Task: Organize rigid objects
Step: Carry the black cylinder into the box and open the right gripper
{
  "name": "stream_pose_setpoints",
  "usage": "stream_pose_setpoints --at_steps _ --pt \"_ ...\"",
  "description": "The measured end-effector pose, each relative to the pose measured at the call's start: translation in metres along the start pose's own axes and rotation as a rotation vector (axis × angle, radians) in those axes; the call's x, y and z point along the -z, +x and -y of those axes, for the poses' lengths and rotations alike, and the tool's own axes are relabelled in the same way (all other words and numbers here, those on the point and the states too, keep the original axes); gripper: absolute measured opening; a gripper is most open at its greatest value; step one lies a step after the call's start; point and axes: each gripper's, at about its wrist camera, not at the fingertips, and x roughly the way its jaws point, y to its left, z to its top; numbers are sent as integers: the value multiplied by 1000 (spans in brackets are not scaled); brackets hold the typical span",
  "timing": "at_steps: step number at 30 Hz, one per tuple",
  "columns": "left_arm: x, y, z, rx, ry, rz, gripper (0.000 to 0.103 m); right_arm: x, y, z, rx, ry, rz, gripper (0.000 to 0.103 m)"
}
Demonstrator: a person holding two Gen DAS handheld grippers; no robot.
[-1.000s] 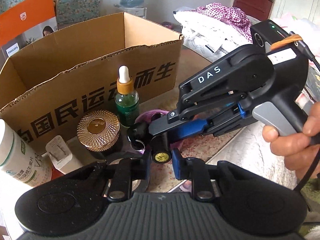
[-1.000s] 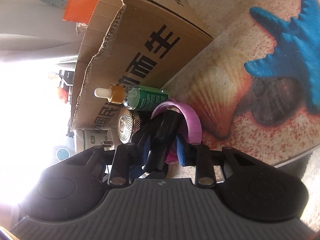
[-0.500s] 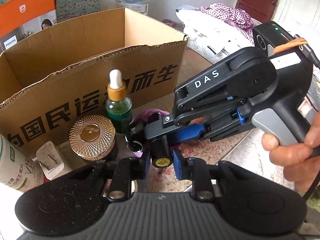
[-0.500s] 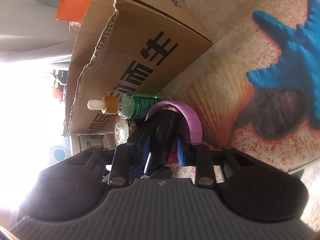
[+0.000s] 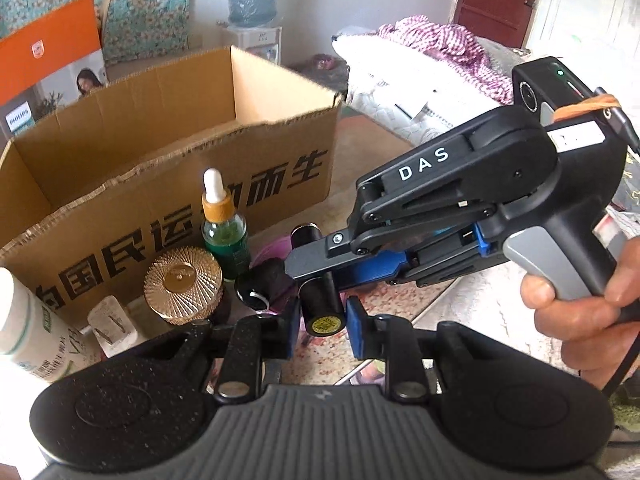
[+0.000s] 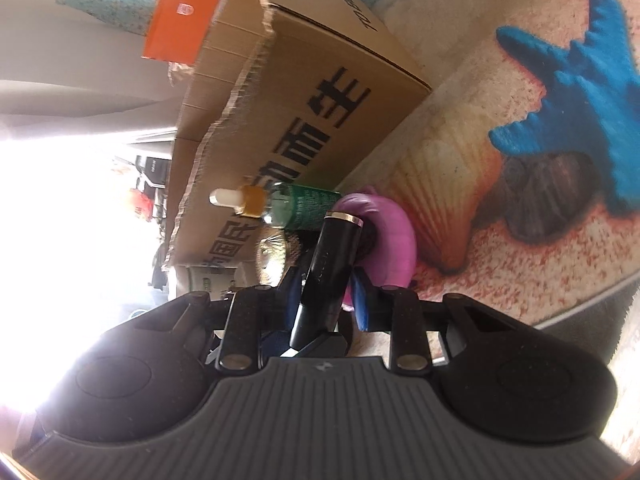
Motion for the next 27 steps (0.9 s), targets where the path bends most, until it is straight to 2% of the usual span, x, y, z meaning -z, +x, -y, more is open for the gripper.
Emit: stream_pose_setpoints --at_steps 6,10,14,21,27 --pt "-10 -34 4 -36 27 81 26 5 -24 -31 -50 -99 60 25" --pt "-21 -60 1 -82 26 160 26 2 -42 -68 -90 -224 110 25" --pt "-32 -78 -11 -135 5 215 27 -10 -41 -102 -131 -309 116 25" --pt "-54 -87 -45 -217 -71 256 27 -43 -19 -156 -166 -408 39 25" --pt "-66 -72 -97 -230 -177 189 27 -73 33 -192 -108 -436 -85 25"
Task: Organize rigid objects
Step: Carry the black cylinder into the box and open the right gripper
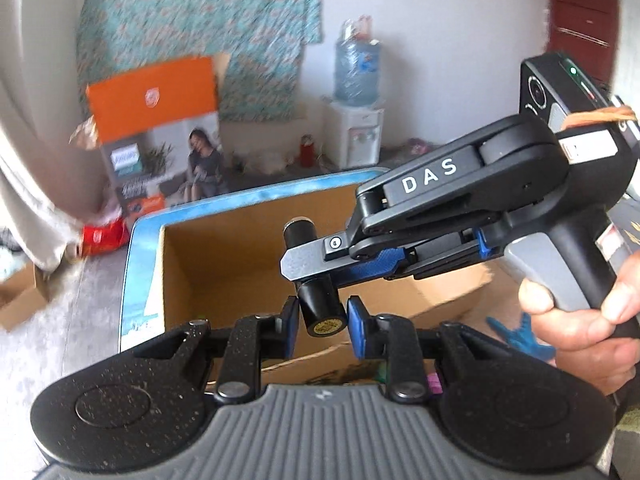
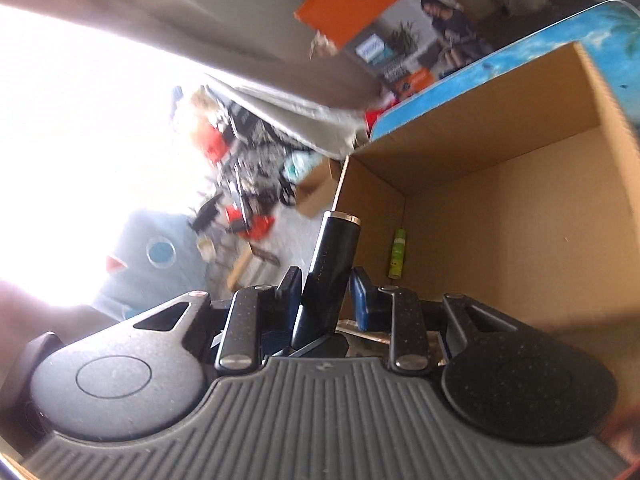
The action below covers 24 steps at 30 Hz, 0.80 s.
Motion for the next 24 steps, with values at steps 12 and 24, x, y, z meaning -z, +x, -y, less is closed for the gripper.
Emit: stream_pose_setpoints --at_steps 12,24 --pt "8 39 -38 7 -92 -141 30 -32 104 16 152 -5 -292 23" --pt "10 19 -57 -10 -137 -117 47 -38 157 16 204 -1 -426 23"
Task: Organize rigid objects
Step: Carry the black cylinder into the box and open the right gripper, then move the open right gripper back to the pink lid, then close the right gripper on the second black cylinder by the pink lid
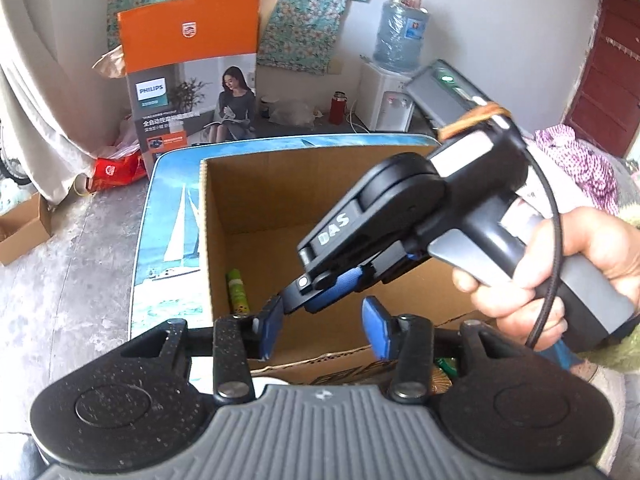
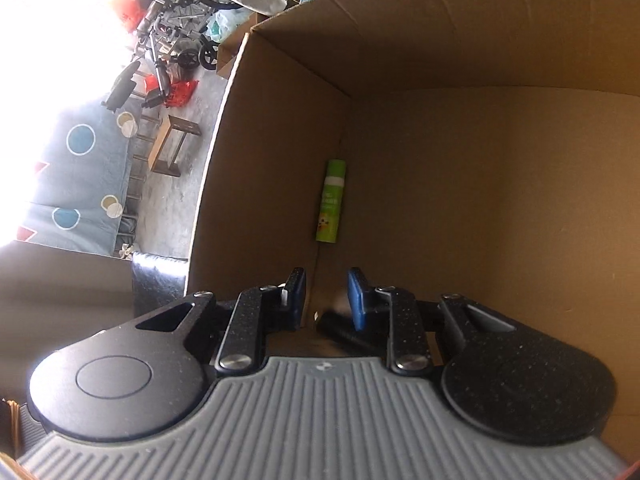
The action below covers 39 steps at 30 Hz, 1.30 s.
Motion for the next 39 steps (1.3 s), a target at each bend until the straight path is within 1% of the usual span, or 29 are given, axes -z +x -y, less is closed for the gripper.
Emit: stream_pose_setpoints --at_steps 4,6,8,11,14,16,19,21,24,25,28,29,32,33,34,36,39 --pt "-1 -15 -7 0 -26 44 54 8 -27 -6 -42 -16 76 23" --pt "0 -26 -8 7 -31 75 59 17 -51 -3 -70 -21 126 23" --pt "2 -35 -9 16 -37 103 61 31 -78 -1 -101 -28 188 24" --pt "6 -48 -6 32 -29 136 64 64 -123 11 -145 -30 286 25" --pt "13 -57 2 47 -10 150 66 96 -161 27 -186 -12 375 27" --pt "18 -61 9 63 10 149 66 124 -180 43 -202 16 430 28" --pt "30 -63 24 102 48 139 67 164 -193 72 -223 82 487 29" --pt "40 -61 37 132 79 120 67 190 -188 92 -235 132 503 29" --pt "56 -49 59 174 138 72 67 218 -168 118 -241 221 486 29" --pt "61 -43 68 182 159 53 67 225 -145 122 -243 246 473 29" --pt "75 -23 91 179 212 8 65 238 -114 137 -263 332 430 29" --pt "79 -16 99 173 234 -4 64 237 -105 140 -262 357 417 29" --pt "88 4 116 156 277 -29 53 236 -87 146 -248 403 389 29" --pt "90 9 119 152 282 -37 52 236 -82 148 -249 421 377 29" --pt "92 14 121 148 282 -48 51 233 -77 153 -249 438 368 29" --pt "94 24 124 148 273 -70 44 228 -68 155 -239 460 360 32" --pt "96 35 126 139 244 -99 41 222 -63 159 -226 480 345 36"
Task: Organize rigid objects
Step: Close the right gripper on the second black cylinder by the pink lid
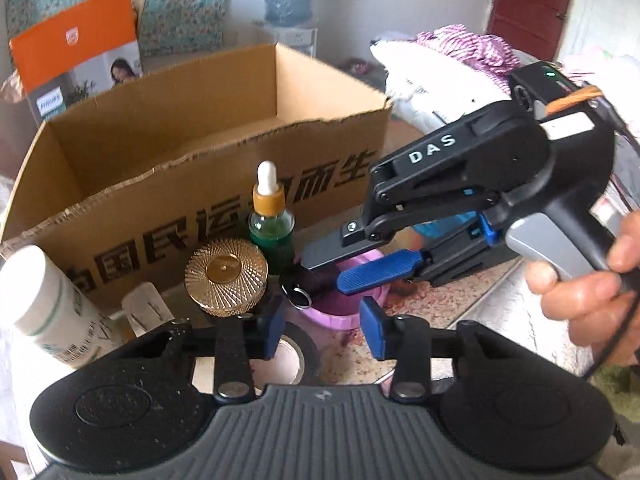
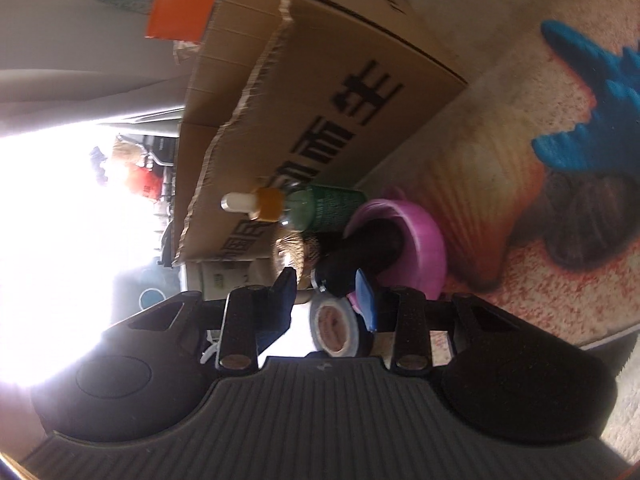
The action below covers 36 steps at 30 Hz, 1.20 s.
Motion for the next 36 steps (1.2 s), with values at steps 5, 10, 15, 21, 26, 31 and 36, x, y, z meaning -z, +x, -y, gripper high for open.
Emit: stream_pose_setpoints --at_steps 5,10,15,21,26,31,36 --pt "-1 12 -4 2 -40 -14 39 -2 5 6 12 14 -6 41" --pt "-3 22 -6 6 -57 -21 39 -6 7 13 6 28 -17 41" --pt "-2 26 -1 -14 -53 -3 24 -7 9 14 0 40 -25 41" --pt "0 23 6 -37 -12 27 21 -10 -4 21 -16 62 -28 41" --pt "2 18 19 -75 50 60 20 -11 -7 25 -34 88 -30 42" --pt "4 15 30 -95 114 82 17 -14 -8 29 -39 105 -27 42" --pt "9 12 41 -124 187 104 17 -15 -6 30 -31 108 -28 42"
